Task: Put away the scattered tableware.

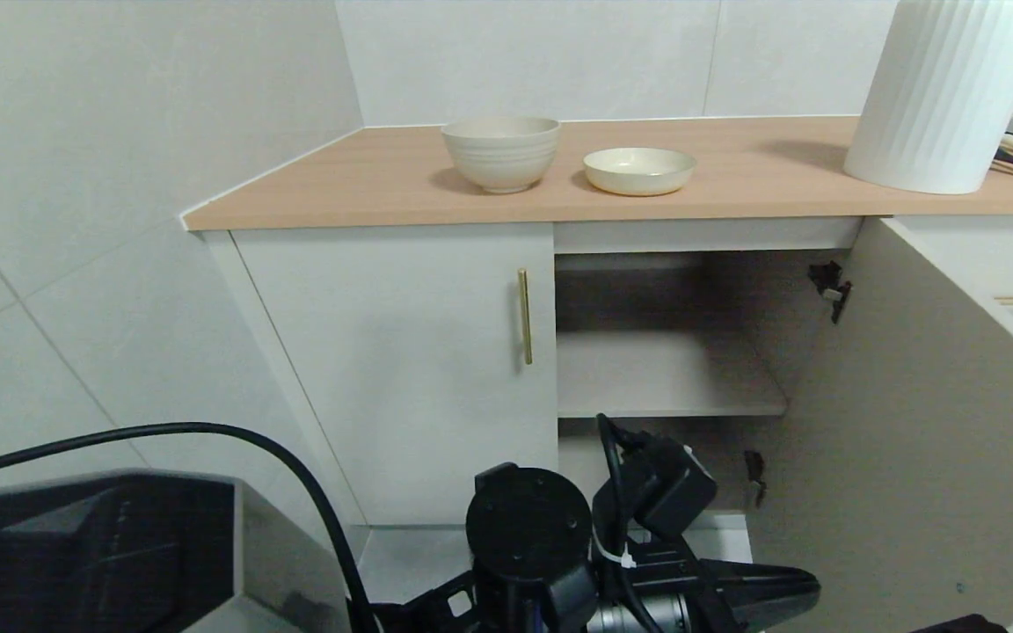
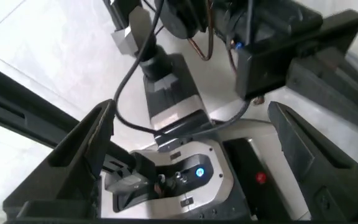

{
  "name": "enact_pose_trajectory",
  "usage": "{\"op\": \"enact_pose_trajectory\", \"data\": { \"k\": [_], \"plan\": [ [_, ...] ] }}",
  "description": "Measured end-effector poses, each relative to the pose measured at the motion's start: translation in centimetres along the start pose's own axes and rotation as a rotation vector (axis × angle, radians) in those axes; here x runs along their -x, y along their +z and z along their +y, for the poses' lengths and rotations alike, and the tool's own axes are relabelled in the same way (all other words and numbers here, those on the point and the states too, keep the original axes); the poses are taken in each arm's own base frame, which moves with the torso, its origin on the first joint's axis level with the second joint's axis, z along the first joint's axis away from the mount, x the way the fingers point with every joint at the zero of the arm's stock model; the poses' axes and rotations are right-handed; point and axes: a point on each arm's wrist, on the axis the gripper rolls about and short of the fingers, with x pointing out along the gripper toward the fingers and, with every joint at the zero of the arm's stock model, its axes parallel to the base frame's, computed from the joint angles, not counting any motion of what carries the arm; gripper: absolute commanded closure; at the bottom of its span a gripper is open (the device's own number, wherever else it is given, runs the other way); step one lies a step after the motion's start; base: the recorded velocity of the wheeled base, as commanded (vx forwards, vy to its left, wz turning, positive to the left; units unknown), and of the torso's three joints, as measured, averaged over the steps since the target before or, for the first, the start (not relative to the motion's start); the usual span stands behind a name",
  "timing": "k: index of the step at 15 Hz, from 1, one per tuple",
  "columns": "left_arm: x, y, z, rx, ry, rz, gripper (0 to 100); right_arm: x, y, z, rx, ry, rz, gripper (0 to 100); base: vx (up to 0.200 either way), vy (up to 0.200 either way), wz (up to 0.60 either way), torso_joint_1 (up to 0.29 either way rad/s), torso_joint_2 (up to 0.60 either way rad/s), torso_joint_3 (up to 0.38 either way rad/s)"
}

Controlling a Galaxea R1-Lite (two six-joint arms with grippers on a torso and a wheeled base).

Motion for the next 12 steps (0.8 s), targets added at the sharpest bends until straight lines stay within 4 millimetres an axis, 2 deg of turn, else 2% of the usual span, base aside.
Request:
{"op": "enact_pose_trajectory", "data": {
  "k": [3, 6, 9, 12],
  "plan": [
    [1.5, 0.9, 2.5, 0.004, 0.088, -0.021, 100, 0.3, 0.7, -0.2, 0.006, -0.089, -0.049, 0, 0.0, 0.0, 0.0, 0.0, 0.0, 0.0],
    [4.3, 2.2, 4.2, 0.022, 0.197, 0.024, 100, -0.3, 1.4, -1.3, -0.011, -0.305, -0.089, 0, 0.0, 0.0, 0.0, 0.0, 0.0, 0.0],
    [8.4, 4.0, 4.9, 0.035, 0.327, 0.094, 100, -1.2, 2.1, -2.2, -0.021, -0.447, -0.101, 0, 0.0, 0.0, 0.0, 0.0, 0.0, 0.0],
    [13.9, 6.7, 4.0, 0.054, 0.466, 0.106, 100, -1.6, 3.4, -2.4, -0.005, -0.508, -0.135, 0, 0.0, 0.0, 0.0, 0.0, 0.0, 0.0]
  ]
}}
